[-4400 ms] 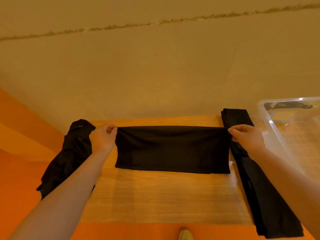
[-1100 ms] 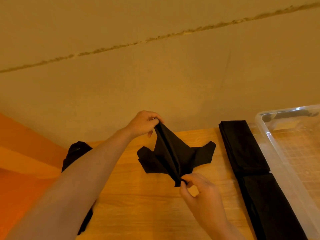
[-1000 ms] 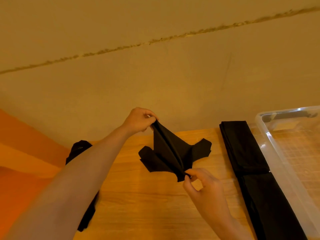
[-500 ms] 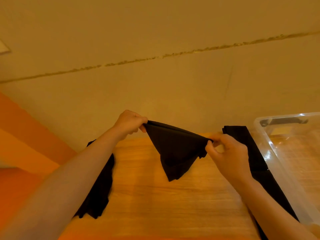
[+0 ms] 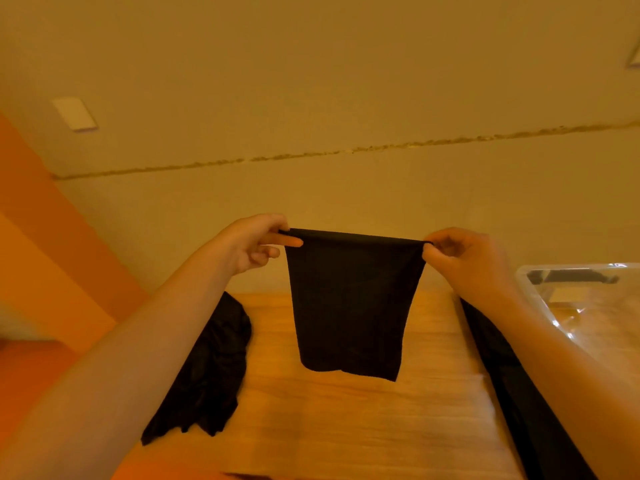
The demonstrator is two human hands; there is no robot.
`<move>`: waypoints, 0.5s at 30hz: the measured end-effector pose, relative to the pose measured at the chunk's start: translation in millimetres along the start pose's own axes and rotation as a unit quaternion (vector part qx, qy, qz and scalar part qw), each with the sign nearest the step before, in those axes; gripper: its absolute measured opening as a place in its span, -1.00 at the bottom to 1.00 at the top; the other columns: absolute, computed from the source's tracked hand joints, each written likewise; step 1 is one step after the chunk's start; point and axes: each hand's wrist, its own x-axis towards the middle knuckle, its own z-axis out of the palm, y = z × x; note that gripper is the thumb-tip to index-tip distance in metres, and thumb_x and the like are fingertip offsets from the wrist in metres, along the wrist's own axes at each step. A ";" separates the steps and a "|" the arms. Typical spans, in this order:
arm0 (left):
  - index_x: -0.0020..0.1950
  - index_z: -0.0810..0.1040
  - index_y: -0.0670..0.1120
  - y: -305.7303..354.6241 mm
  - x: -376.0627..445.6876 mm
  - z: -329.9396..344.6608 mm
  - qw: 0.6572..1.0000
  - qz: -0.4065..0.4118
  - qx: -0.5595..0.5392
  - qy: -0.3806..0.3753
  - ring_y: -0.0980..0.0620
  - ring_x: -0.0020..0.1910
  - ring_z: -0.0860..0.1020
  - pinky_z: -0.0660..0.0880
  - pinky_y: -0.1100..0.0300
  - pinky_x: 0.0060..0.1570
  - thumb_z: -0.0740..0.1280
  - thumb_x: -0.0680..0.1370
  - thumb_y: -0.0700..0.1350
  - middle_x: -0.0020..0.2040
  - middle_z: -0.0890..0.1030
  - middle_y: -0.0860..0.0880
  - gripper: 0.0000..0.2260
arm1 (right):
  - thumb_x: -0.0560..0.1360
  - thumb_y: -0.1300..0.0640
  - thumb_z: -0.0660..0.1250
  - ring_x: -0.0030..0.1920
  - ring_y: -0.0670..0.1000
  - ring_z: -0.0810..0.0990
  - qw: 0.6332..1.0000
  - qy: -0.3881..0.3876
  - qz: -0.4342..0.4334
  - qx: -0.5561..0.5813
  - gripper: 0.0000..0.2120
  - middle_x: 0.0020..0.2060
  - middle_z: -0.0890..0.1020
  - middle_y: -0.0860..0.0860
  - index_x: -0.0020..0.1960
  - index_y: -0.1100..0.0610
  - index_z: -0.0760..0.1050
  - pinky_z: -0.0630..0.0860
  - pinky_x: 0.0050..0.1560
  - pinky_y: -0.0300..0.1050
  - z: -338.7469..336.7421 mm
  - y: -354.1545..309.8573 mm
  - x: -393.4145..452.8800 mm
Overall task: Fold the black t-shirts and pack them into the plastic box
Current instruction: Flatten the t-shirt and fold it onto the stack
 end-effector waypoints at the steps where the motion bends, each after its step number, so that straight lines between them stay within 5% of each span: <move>1: 0.05 0.51 -0.16 0.9 -4.9 -5.0 1.000 0.011 0.010 -0.020 0.13 -0.55 0.37 0.19 0.38 -0.66 0.36 0.53 -0.14 -0.11 0.71 -0.10 -0.85 | 0.50 0.17 0.38 -0.25 -0.41 0.52 1.000 -0.003 0.006 0.001 -0.94 -0.25 0.59 -0.19 -0.06 0.04 0.60 0.36 -0.29 -0.58 -1.1 -1.1 4.3; 5: 0.06 0.62 -0.16 -4.1 -13.7 -15.5 0.988 0.070 0.126 -0.060 0.18 -0.48 0.45 0.28 0.38 -0.58 0.50 0.42 -0.15 -0.05 0.71 -0.08 -0.75 | 0.51 0.16 0.38 -0.18 -0.23 0.57 0.999 -0.042 0.015 -0.004 -0.93 -0.22 0.63 -0.13 -0.04 0.02 0.60 0.41 -0.31 -0.51 -4.5 1.4 22.0; 10: -0.08 0.61 -0.14 -10.0 6.5 -3.7 0.960 0.141 0.241 0.029 0.14 -0.53 0.50 0.32 0.30 -0.51 0.48 0.47 -0.11 -0.26 0.70 -0.06 -0.87 | 0.52 0.13 0.37 -0.20 -0.20 0.59 0.993 -0.106 0.004 -0.060 -0.93 -0.28 0.63 -0.12 -0.03 -0.01 0.59 0.48 -0.15 -0.37 1.6 12.9 55.0; 15: -0.10 0.63 -0.14 0.5 50.7 10.0 0.899 0.220 0.366 0.099 0.09 -0.50 0.52 0.48 0.20 -0.33 0.47 0.47 -0.07 -0.31 0.67 -0.02 -0.85 | 0.53 0.14 0.35 -0.21 -0.16 0.58 0.983 -0.143 0.004 -0.114 -0.86 -0.24 0.63 -0.06 0.06 0.11 0.62 0.46 -0.21 -0.34 9.6 24.9 108.9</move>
